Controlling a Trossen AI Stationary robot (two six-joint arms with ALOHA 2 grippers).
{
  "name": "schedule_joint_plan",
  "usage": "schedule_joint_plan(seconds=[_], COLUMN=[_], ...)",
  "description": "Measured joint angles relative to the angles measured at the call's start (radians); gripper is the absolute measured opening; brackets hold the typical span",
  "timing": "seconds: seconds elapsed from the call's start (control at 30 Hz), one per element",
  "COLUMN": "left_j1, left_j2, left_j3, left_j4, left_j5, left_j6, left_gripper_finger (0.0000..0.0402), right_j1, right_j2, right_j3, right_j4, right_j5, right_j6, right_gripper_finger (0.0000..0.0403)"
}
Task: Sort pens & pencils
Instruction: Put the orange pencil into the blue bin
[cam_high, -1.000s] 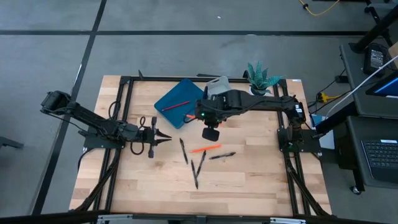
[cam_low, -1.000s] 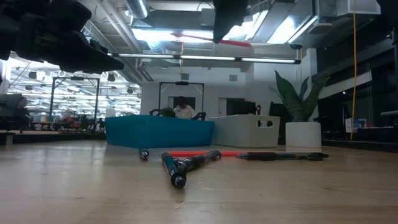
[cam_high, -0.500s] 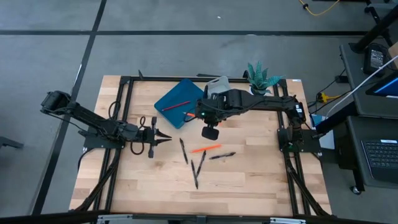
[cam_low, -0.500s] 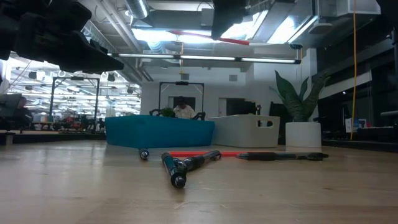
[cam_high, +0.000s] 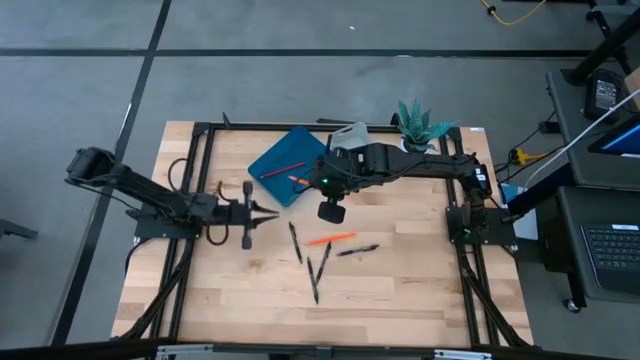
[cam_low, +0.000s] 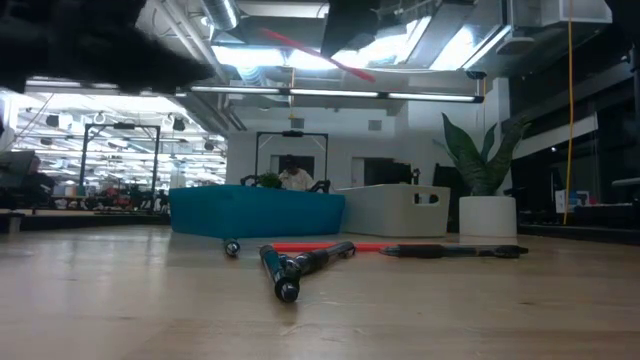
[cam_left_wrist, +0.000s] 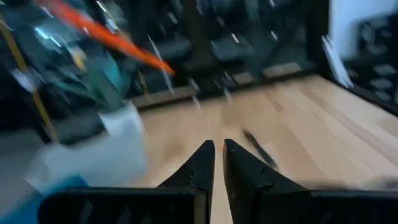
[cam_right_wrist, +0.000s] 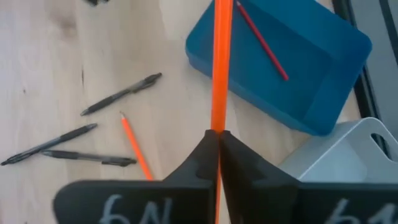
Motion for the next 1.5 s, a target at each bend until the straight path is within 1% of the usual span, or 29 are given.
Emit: schedule_joint_plan(seconds=[0.07, 0.13, 0.27, 0.33, 0.5, 0.6, 0.7, 0.83, 1.0, 1.1, 1.2, 1.27, 1.33, 1.4, 1.5], left_j1=[0.045, 0.096, 0.186, 0.214, 0.233, 0.233, 0.233, 0.232, 0.227, 0.227, 0.219, 0.208, 0.200, 0.191, 0.176], left_j2=[0.039, 0.086, 0.199, 0.259, 0.393, 0.431, 0.424, 0.371, 0.298, 0.255, 0.214, 0.187, 0.166, 0.143, 0.121], left_j3=[0.000, 0.000, 0.000, 0.000, 0.000, 0.000, 0.000, 0.000, 0.000, 0.000, 0.000, 0.000, 0.000, 0.000, 0.000], left_j4=[0.095, 0.154, 0.214, 0.237, 0.378, 0.447, 0.470, 0.470, 0.372, 0.305, 0.269, 0.244, 0.213, 0.184, 0.137], left_j5=[0.007, 0.034, 0.187, 0.230, 0.239, 0.242, 0.251, 0.251, 0.250, 0.245, 0.243, 0.243, 0.243, 0.243, 0.243], left_j6=[0.019, 0.011, -0.063, -0.096, -0.113, -0.111, -0.071, -0.047, -0.040, -0.070, -0.091, -0.086, -0.083, -0.084, -0.087], left_gripper_finger=[0.0027, 0.0027, 0.0027, 0.0027, 0.0027, 0.0027, 0.0027, 0.0027, 0.0027, 0.0027, 0.0027, 0.0027, 0.0027, 0.0027, 0.0027], right_j1=[0.000, 0.000, 0.000, 0.000, 0.000, 0.001, 0.006, 0.009, 0.007, 0.007, 0.007, 0.008, 0.008, 0.007, 0.007], right_j2=[0.000, 0.000, 0.000, 0.000, 0.000, 0.000, 0.000, 0.000, 0.001, 0.001, -0.019, -0.059, -0.112, -0.178, -0.290], right_j3=[0.000, 0.000, 0.000, 0.000, 0.000, -0.001, -0.029, -0.101, -0.197, -0.208, -0.209, -0.220, -0.261, -0.348, -0.527], right_j4=[0.004, 0.010, 0.015, 0.014, 0.005, -0.016, -0.008, -0.006, 0.004, 0.031, 0.071, 0.121, 0.192, 0.286, 0.457], right_j5=[-0.013, -0.016, -0.018, -0.018, -0.024, -0.044, -0.044, -0.044, -0.045, -0.045, -0.032, -0.015, -0.014, -0.026, -0.048], right_j6=[0.000, -0.001, -0.004, -0.003, 0.001, 0.008, 0.010, 0.024, 0.033, 0.008, -0.020, -0.028, -0.041, -0.049, -0.049], right_gripper_finger=[0.0009, 0.0005, 0.0004, 0.0007, 0.0004, 0.0004, 0.0013, 0.0021, 0.0009, 0.0004, 0.0010, 0.0018, 0.0022, 0.0024, 0.0025])
